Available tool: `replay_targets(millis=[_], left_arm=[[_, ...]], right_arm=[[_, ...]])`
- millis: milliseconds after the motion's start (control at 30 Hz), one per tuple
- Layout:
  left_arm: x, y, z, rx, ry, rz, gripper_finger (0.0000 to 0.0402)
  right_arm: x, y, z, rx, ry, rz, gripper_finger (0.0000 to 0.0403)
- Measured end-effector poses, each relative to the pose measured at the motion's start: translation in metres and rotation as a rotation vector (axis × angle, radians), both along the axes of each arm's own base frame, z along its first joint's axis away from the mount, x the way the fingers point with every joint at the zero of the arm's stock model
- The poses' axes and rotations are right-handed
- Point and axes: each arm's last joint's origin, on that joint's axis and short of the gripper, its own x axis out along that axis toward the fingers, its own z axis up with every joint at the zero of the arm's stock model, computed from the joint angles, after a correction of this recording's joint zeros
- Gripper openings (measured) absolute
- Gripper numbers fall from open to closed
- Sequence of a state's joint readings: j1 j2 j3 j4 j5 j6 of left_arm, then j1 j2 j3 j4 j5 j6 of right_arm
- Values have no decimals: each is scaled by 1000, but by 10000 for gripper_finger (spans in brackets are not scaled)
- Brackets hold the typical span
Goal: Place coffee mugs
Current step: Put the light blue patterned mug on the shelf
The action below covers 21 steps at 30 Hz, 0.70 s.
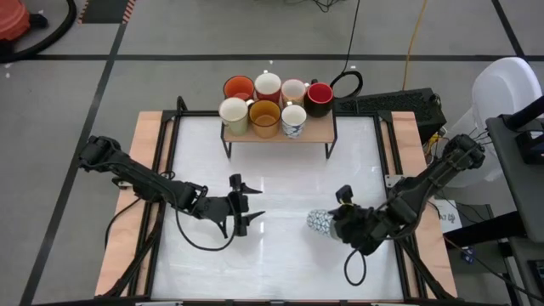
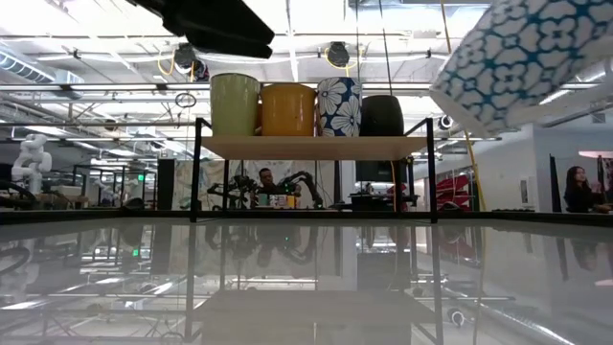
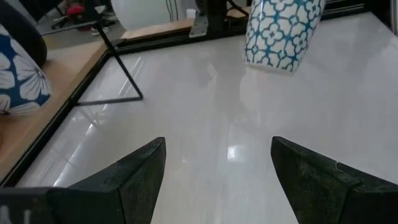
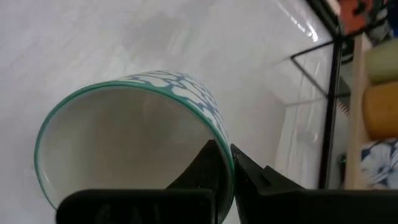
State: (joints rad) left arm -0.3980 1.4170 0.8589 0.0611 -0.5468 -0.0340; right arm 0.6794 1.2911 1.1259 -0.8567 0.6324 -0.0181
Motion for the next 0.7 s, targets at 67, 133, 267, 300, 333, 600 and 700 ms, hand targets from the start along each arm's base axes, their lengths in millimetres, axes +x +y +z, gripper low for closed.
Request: replay_targets(millis=[67,133,267,300,333,600,700], left_arm=[[3,-1,-3,2,4,-10,295],[5,-3,-7,6,20,-27,308],[16,-6,-19,-12,8,-73,355],[19,-7,-22,-17,2,-83,369],[23,-7,-24,-30,-15,-100,382],[37,-6,-32,-68,-70,-160,393],[39,-4,-34,-89,-61,-178,393]], right_arm=[[4,-1,1,-22,-8,28,4],[7,-3,3,-40,-20,55,5],[14,-6,5,-91,-34,105,5],[15,-7,5,-103,-36,116,5],[17,-8,6,-115,-38,127,5],[23,-14,7,-223,-15,214,5],[25,-16,8,-269,-4,256,5]])
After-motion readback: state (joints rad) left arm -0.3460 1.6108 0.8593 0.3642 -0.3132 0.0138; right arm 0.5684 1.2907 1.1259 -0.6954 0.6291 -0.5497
